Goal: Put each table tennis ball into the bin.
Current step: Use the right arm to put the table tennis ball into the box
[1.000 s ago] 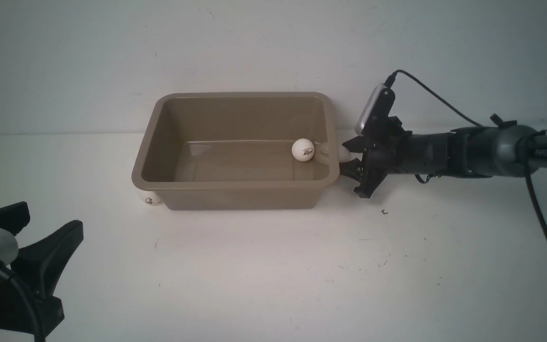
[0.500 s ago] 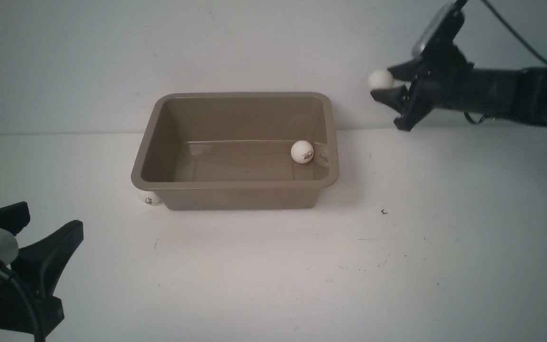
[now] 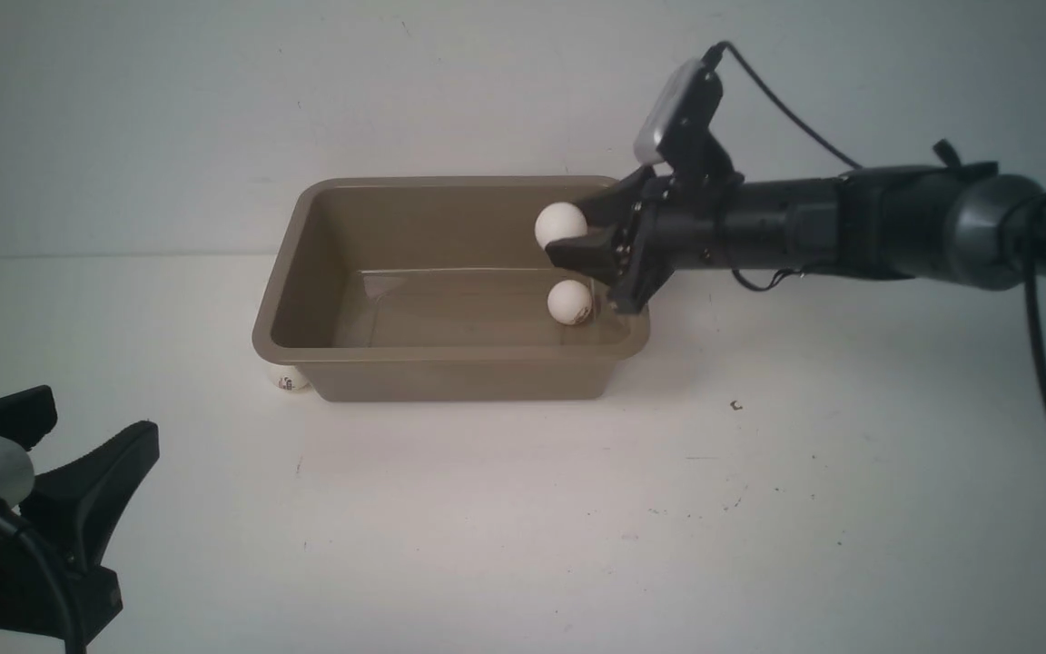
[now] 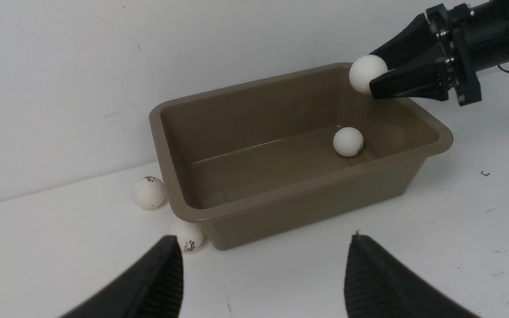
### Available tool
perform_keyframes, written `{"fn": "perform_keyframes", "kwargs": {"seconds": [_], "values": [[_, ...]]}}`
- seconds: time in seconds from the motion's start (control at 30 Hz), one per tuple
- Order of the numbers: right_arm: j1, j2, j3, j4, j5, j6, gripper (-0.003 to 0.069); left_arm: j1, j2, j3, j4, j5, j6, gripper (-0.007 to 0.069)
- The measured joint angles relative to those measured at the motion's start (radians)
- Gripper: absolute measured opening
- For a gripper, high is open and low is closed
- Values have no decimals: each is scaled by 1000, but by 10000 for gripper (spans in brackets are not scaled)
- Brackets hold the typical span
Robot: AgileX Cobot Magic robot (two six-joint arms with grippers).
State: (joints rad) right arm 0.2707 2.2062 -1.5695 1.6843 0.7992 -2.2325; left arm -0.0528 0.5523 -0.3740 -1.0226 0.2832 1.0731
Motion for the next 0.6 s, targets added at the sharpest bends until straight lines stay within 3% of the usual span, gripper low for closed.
{"fn": "perform_keyframes", "kwargs": {"seconds": [0.3,0.47,0.6], "values": [[10,21,0,11,-18,38,363,0,0,0,0,21,-2,447],[1,-45,1,11,-14,73,492,0,0,0,0,23,-2,447],[-36,-180,2,13,-43,80,544,0,0,0,0,23,-2,447]]}}
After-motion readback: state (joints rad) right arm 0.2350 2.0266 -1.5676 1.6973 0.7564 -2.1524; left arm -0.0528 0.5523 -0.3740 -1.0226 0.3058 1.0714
